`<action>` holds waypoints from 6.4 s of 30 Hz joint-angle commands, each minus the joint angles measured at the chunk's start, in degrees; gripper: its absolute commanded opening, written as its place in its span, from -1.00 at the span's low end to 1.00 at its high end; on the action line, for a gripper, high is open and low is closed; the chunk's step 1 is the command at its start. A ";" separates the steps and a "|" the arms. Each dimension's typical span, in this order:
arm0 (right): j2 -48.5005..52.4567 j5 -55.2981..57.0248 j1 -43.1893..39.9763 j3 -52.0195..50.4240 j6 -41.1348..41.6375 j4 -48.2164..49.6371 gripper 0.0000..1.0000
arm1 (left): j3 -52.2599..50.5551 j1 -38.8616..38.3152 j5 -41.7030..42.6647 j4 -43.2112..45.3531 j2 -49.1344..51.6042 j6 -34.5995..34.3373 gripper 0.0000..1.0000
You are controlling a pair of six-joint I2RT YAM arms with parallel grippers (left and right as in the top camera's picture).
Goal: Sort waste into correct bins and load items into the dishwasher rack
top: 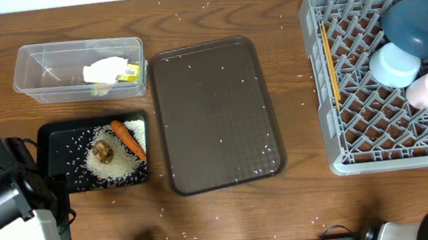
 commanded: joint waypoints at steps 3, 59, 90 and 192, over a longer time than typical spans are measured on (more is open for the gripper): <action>-12.66 -20.17 0.00 0.31 1.07 3.06 0.75 | 0.13 0.35 -0.63 -0.20 0.00 -0.68 0.96; 34.95 5.38 52.81 0.31 -6.86 21.66 0.42 | 0.13 0.35 -0.63 -0.20 0.00 -0.68 0.96; 34.99 5.51 49.48 0.31 4.11 14.51 -0.75 | 0.13 0.35 -0.61 -0.20 0.00 -0.68 0.96; -21.35 -1.99 66.75 -15.23 7.50 -16.31 0.99 | 0.13 0.35 -0.63 -0.20 0.00 -0.68 0.96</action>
